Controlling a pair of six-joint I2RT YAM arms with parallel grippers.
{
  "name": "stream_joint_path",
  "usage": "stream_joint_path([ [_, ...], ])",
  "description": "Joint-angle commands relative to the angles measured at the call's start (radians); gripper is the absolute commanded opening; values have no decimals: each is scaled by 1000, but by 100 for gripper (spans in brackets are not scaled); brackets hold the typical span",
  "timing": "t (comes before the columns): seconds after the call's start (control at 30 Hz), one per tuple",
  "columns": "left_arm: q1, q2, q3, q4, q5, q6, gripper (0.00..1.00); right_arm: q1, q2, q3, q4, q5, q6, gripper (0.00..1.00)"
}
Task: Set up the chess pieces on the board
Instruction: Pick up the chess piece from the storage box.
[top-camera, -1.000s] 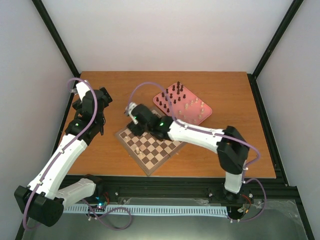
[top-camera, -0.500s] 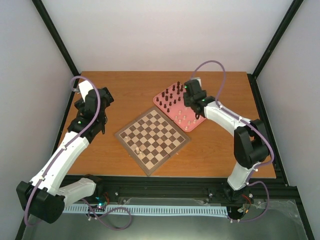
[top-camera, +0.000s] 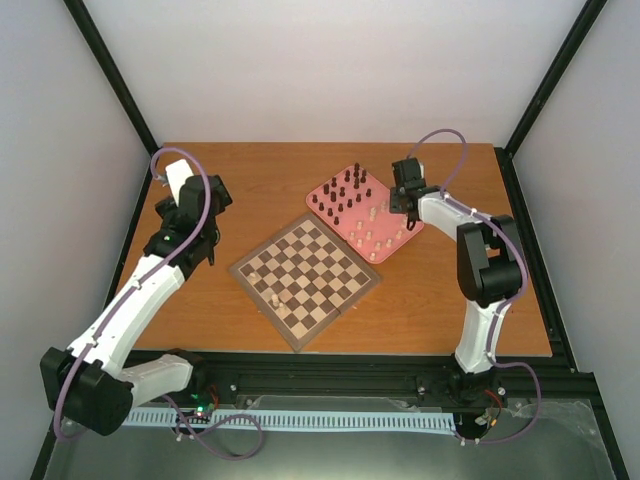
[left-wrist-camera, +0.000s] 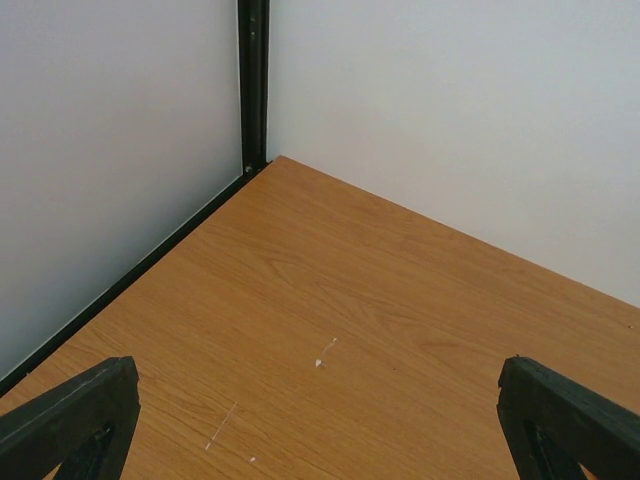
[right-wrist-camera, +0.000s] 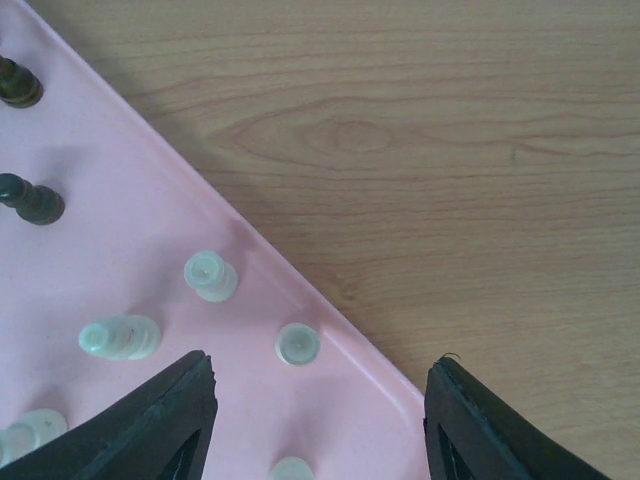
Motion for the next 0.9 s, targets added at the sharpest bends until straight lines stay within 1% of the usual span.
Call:
stream_joint_path([
  [0.0,5,11,29,15,-26,11,100,-28,52,71,-12,-52,4,55],
  [0.07,5,13,30,14,-31,11,100,-32,73,95,-14,-70,2,52],
  [0.27,4,16,31,15,-35,12,100,-62,133,160,-40,-91,-14,50],
  [0.5,5,21,35,14,-36,11,100,-76,166,178,-39,-117,-14,44],
  [0.63,6,28,38,12,-36,11,100,-76,189,187,-35,-158,-23,43],
  [0.87,5,38,42,12,-36,11,100,-77,219,207,-47,-153,-22,43],
])
